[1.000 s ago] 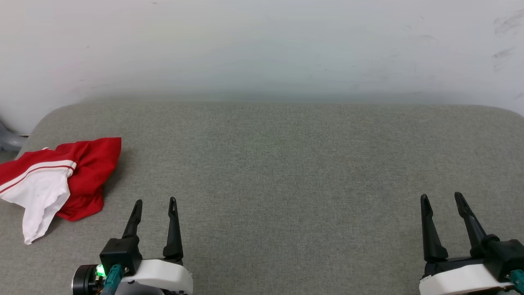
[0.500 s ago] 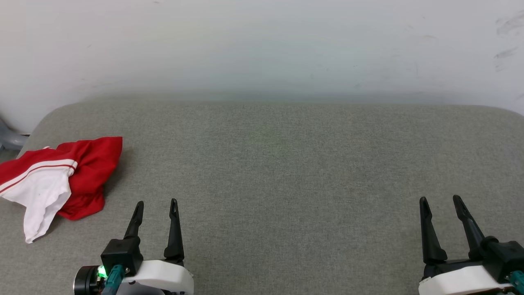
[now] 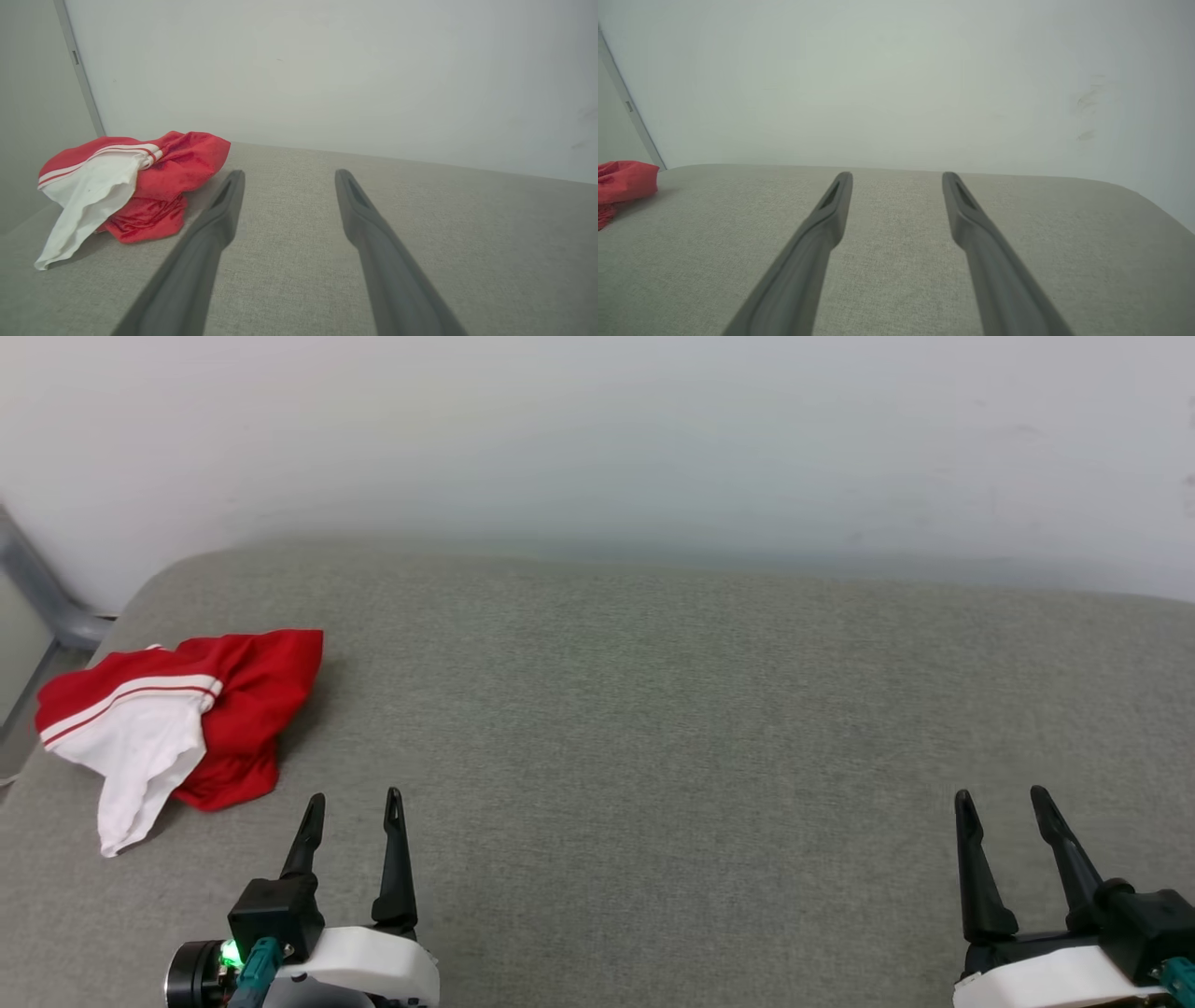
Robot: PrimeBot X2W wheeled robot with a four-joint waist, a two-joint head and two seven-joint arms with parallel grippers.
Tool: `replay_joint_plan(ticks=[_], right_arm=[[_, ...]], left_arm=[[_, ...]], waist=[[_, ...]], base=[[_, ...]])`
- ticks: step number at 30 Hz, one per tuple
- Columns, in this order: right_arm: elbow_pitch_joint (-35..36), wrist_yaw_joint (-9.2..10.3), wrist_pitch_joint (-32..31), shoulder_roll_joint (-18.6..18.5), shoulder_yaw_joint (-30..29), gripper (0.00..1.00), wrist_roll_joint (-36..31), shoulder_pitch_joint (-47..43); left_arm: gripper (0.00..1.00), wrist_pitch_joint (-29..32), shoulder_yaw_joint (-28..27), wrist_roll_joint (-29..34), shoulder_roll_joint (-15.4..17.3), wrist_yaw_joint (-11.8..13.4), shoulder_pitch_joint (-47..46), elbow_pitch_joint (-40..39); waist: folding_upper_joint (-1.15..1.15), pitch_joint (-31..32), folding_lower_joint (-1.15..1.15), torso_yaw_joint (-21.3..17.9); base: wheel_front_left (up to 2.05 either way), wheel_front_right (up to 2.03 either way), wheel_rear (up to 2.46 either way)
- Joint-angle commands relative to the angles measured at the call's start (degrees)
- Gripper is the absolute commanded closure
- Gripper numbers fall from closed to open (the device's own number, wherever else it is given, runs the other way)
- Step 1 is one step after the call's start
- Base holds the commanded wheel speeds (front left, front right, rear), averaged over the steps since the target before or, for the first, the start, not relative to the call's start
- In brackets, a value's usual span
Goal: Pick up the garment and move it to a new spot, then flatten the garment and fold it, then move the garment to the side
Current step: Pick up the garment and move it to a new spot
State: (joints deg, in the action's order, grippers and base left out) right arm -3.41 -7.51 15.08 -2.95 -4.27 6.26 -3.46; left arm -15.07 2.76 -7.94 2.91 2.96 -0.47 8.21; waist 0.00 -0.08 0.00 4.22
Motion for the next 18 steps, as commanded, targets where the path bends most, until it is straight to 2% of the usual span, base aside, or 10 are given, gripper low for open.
replay_joint_plan(ticks=[1, 18], right_arm=[[0.2, 0.04, 0.1, 0.1, 0.0, 0.00, 0.0, -0.5], [0.3, 0.04, 0.1, 0.1, 0.6, 0.00, 0.1, -1.2]], left_arm=[[0.00, -0.2, -0.3, 0.1, 0.0, -0.1, -0.7, 0.1], [0.00, -0.2, -0.9, 0.0, 0.0, 0.4, -0.4, 0.1]], waist=[[0.00, 0.0, 0.00, 1.4], [0.00, -0.1, 0.00, 11.5]], base=[[0.00, 0.00, 0.00], [0.00, 0.00, 0.00]])
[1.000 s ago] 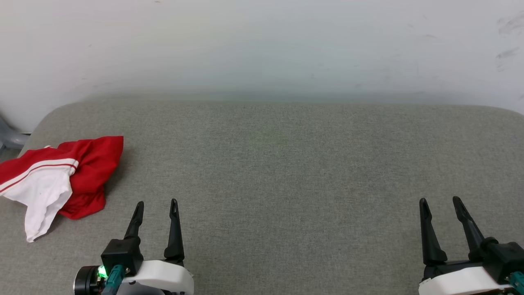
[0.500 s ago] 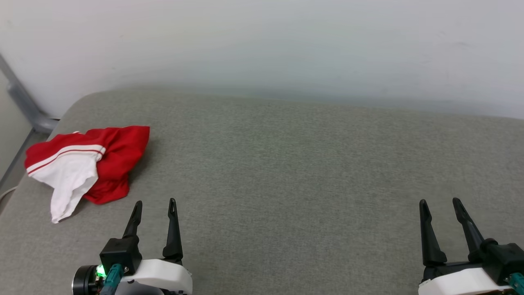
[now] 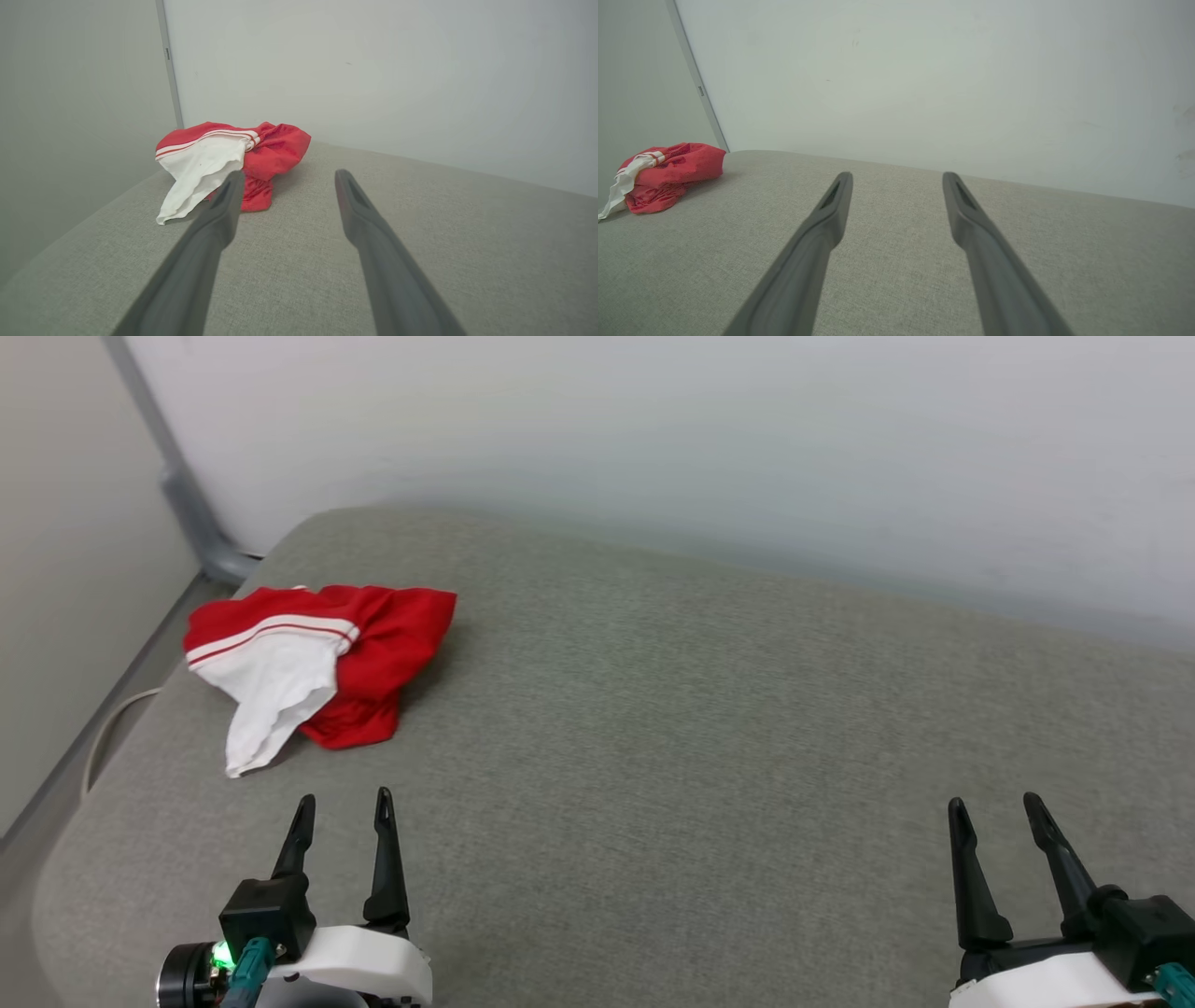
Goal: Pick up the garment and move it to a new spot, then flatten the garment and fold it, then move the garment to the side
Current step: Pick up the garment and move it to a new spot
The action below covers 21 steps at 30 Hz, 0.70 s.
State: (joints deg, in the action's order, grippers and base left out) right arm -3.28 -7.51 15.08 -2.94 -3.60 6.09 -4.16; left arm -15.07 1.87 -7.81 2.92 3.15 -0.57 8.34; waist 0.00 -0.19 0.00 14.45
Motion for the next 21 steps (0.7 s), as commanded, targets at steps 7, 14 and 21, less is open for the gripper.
replay_joint_plan(ticks=[7, 14, 21], right_arm=[[0.2, 0.04, 0.1, 0.1, 0.1, 0.00, 0.4, -0.7], [0.0, 0.04, 0.1, 0.1, 0.4, 0.00, 0.6, -0.7], [0.0, 0.04, 0.1, 0.1, 0.6, 0.00, 0.6, -0.1]], left_arm=[[0.00, -0.2, -0.8, 0.0, -0.1, 0.1, 0.0, 0.1], [0.00, -0.2, -1.3, 0.0, -0.1, 0.1, 0.2, 0.1], [0.00, -0.2, -1.7, -0.2, -0.1, 0.0, 0.4, 0.2]], waist=[[0.00, 0.2, 0.00, 5.9], [0.00, 0.1, 0.00, 10.1], [0.00, -0.3, 0.00, 13.0]], base=[[0.00, 0.00, 0.00], [0.00, 0.00, 0.00], [0.00, 0.00, 0.00]])
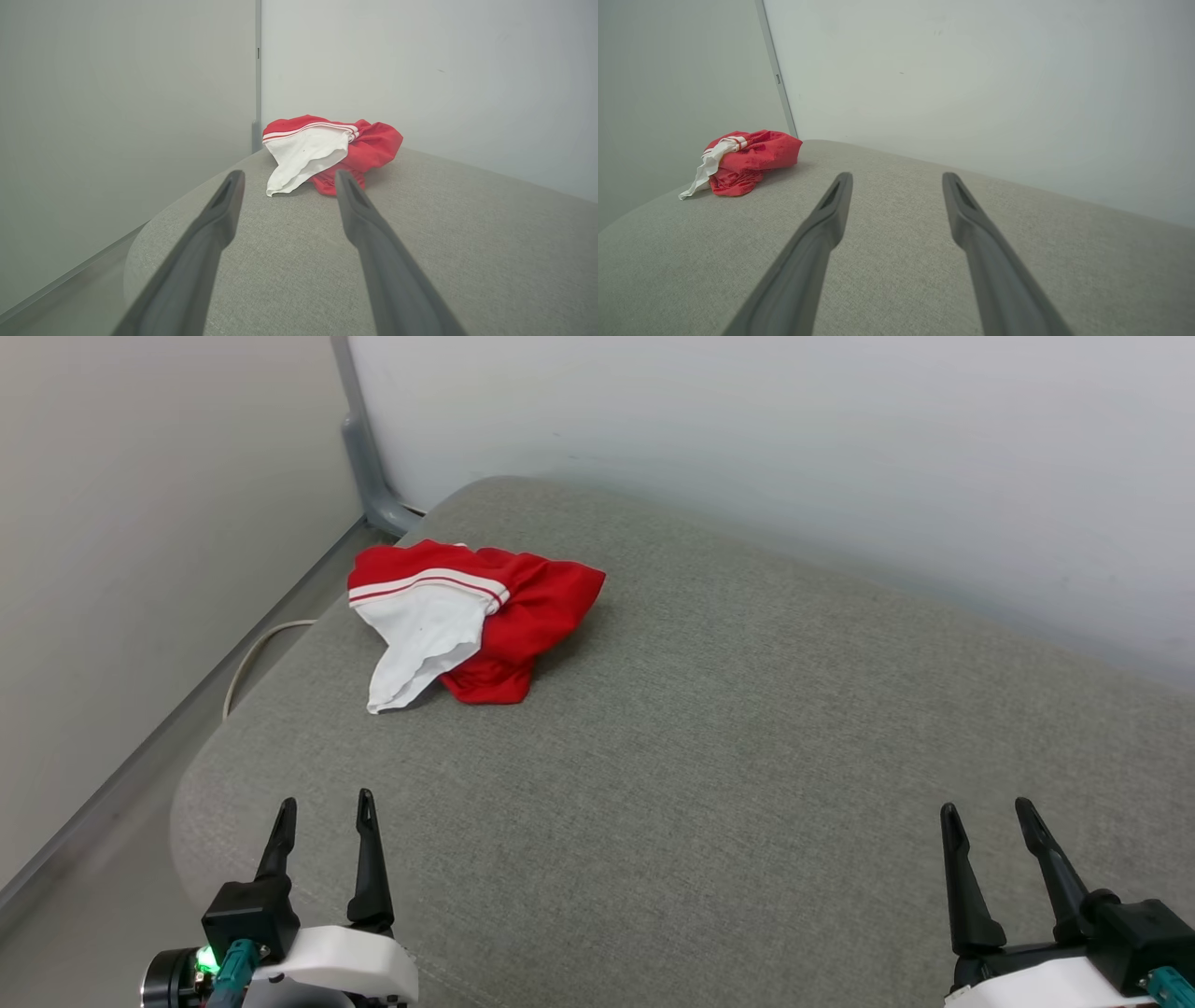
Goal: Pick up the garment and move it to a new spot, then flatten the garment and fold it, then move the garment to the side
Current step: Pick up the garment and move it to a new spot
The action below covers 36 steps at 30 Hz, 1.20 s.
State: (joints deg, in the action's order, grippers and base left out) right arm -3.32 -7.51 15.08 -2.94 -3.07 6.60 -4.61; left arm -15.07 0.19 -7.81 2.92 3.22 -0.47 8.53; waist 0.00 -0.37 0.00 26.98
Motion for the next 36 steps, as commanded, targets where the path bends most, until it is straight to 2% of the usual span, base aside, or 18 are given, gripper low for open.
replay_joint_plan(ticks=[1, 9, 14, 17, 23, 29, 34, 36], right_arm=[[0.0, 0.04, 0.1, 0.1, 0.1, 0.00, 0.0, 0.4], [0.0, 0.04, 0.1, 0.1, 0.7, 0.00, 0.1, 0.6], [0.1, 0.04, 0.1, 0.1, 1.0, 0.00, -0.1, 1.0], [0.3, 0.04, 0.1, 0.1, 1.0, 0.00, -0.7, 1.5], [1.0, 0.04, 0.1, 0.1, 1.3, 0.00, -2.0, 3.2], [2.6, 0.04, 0.1, 0.1, 0.9, 0.00, -4.0, 5.6], [4.1, 0.04, 0.1, 0.1, 0.9, 0.00, -5.5, 7.6], [4.5, 0.05, 0.1, 0.1, 0.7, 0.00, -6.1, 8.4]], left_arm=[[0.00, -0.2, -0.1, -0.2, -0.1, 0.0, 0.3, 0.0], [0.00, -0.2, -0.8, -0.6, -0.1, 0.1, 0.5, 0.2], [0.00, -0.2, -1.9, -1.6, 0.0, 0.9, -0.4, 0.1], [0.00, -0.2, -2.8, -1.9, -0.1, 0.5, -1.9, 0.1], [0.00, -0.2, -7.4, -1.2, 0.4, -2.2, -7.5, -0.1], [0.00, -0.2, -12.6, -2.0, 2.7, -5.6, -17.5, 1.0], [0.00, -0.2, -15.0, -2.7, 5.5, -8.0, -26.8, 3.6], [0.00, -0.2, -14.8, -1.8, 7.6, -8.6, -30.4, 4.9]], waist=[[0.00, -0.1, 0.00, 0.7], [0.00, -0.2, 0.00, 1.2], [0.00, -0.7, 0.00, 0.0], [0.00, -1.5, 0.00, -1.1], [0.00, -4.3, 0.00, -4.3], [0.00, -9.3, 0.00, -7.4], [0.00, -13.5, 0.00, -9.1], [0.00, -15.0, 0.00, -9.7]], base=[[0.00, 0.00, 0.00], [0.00, 0.00, 0.00], [0.00, 0.00, 0.00], [0.00, 0.00, 0.00], [0.00, 0.00, 0.00], [0.00, 0.00, 0.00], [0.00, 0.00, 0.00], [0.00, 0.00, 0.00]])
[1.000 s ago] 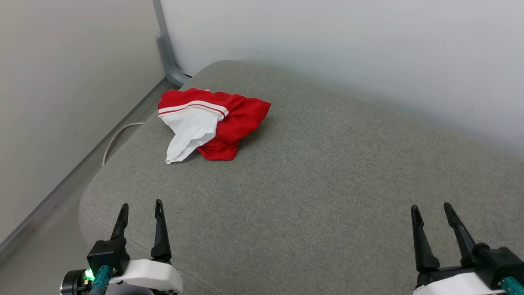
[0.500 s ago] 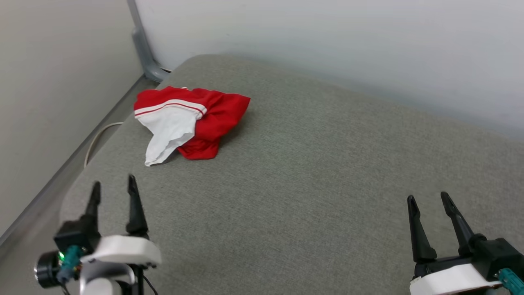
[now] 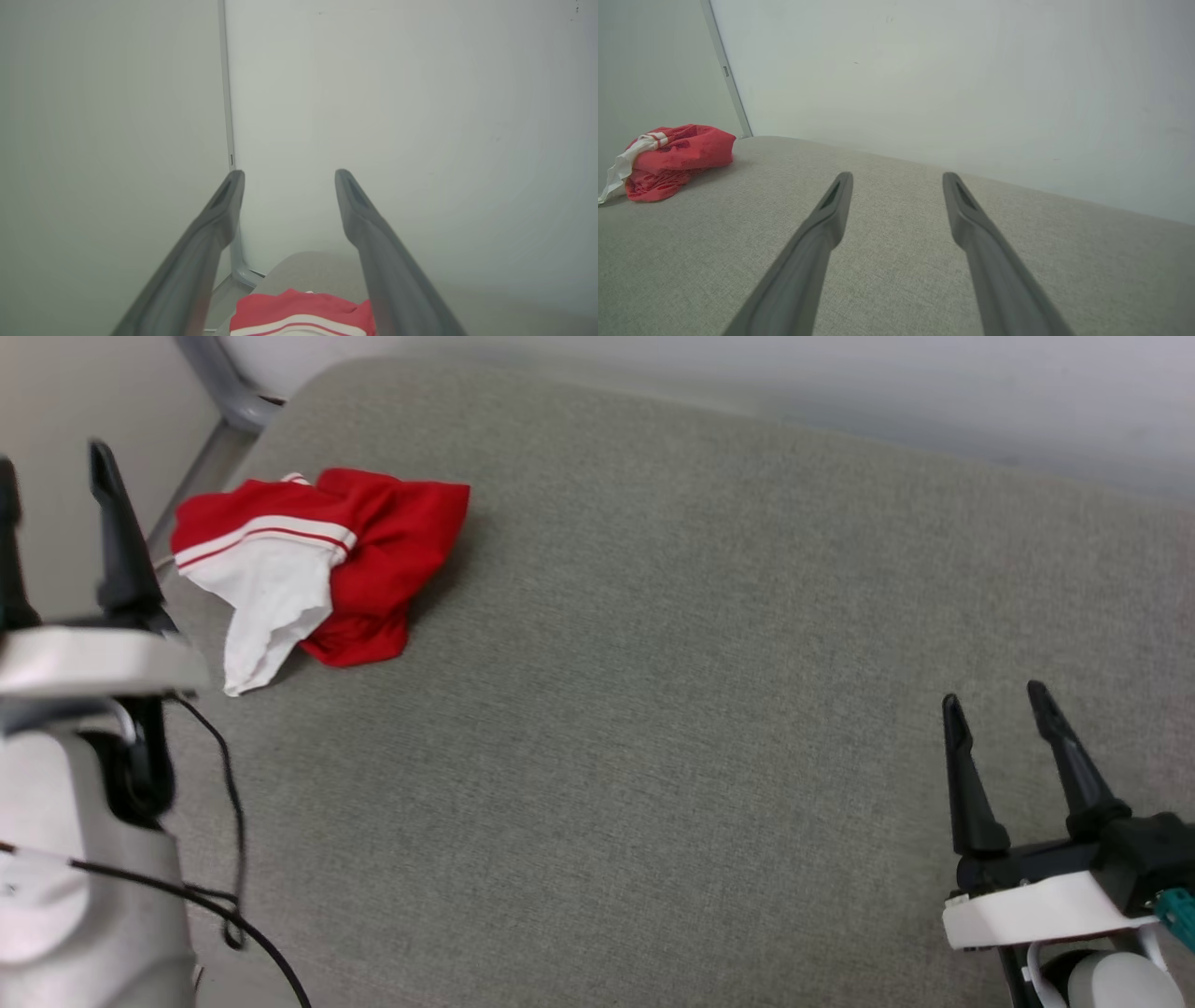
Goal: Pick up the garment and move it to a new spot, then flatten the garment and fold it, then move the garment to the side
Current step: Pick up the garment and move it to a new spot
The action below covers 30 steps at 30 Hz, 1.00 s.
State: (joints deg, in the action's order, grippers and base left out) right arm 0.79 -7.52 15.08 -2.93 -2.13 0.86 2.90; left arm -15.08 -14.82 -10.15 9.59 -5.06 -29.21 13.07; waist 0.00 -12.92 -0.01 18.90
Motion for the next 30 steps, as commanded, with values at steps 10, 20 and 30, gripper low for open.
replay_joint_plan(ticks=[10, 20, 30], right_arm=[[2.6, 0.05, 0.1, 0.1, -0.9, 0.00, -1.4, 3.7], [4.1, 0.05, 0.1, 0.1, -1.5, 0.00, -2.2, 4.5], [5.3, 0.06, 0.1, 0.1, -1.3, 0.00, -3.5, 6.5]], left_arm=[[0.00, 2.0, 3.1, -2.2, 8.3, -2.1, -15.4, 13.1], [0.00, 21.2, 18.2, -17.9, 16.5, -2.3, -20.4, 22.8], [0.00, 46.3, 28.8, -34.5, 21.3, -2.3, -22.5, 30.4]], waist=[[0.00, -7.4, 0.01, -3.6], [0.00, -10.5, 0.01, -4.7], [0.00, -15.0, 0.01, -6.6]], base=[[0.00, 0.00, 0.00], [0.00, 0.00, 0.00], [0.00, 0.00, 0.00]])
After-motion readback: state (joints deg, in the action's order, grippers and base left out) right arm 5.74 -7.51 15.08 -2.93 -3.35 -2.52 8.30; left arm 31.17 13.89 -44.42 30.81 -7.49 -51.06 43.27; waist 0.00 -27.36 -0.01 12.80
